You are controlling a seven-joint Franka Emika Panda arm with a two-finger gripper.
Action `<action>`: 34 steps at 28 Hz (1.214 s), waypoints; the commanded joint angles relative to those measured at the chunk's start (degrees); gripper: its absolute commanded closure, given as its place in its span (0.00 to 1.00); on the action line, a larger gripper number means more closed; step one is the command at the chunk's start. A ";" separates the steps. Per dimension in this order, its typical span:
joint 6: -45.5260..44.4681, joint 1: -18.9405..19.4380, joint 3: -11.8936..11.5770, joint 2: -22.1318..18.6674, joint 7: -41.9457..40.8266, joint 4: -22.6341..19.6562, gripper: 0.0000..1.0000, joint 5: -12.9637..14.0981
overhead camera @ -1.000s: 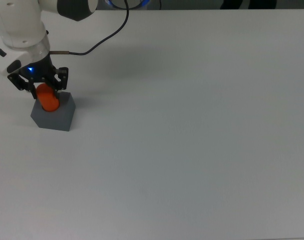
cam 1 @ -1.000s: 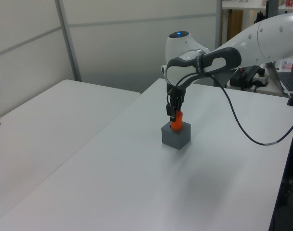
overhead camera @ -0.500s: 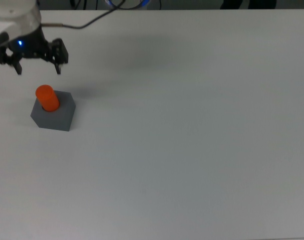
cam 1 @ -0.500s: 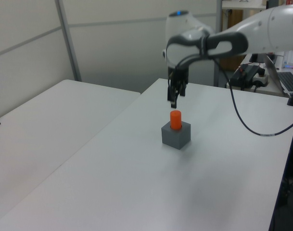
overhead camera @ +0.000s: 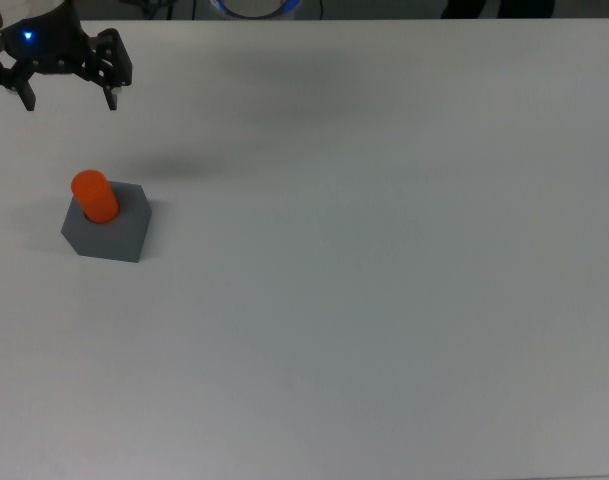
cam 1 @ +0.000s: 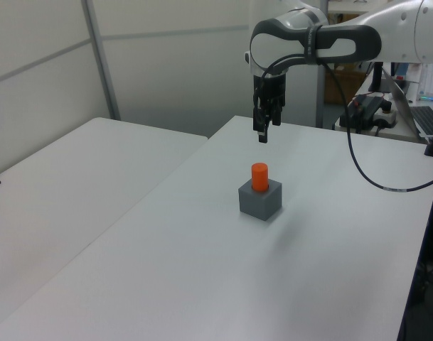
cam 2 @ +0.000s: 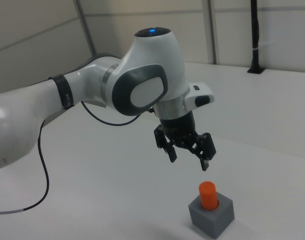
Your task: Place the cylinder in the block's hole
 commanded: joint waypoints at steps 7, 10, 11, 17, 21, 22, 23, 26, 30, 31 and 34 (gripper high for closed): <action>-1.17 0.02 0.02 0.17 0.12 0.82 0.00 -0.79; -1.26 0.02 0.02 0.17 0.03 0.82 0.00 -0.79; -1.26 0.02 0.02 0.17 0.03 0.82 0.00 -0.79; -1.26 -0.07 -0.15 0.08 -0.85 0.82 0.00 -0.79; -1.26 -0.16 -0.24 0.08 -1.02 0.82 0.00 -0.79; -1.26 -0.16 -0.24 0.08 -1.02 0.82 0.00 -0.79; -1.26 -0.16 -0.16 0.08 -1.02 0.82 0.00 -0.79; -1.26 -0.16 -0.24 0.00 -1.02 0.82 0.00 -0.79; -1.26 -0.16 -0.24 0.00 -1.02 0.82 0.00 -0.79; -1.26 -0.16 -0.24 0.00 -1.02 0.82 0.00 -0.79; -1.26 -0.16 -0.24 0.00 -1.02 0.82 0.00 -0.79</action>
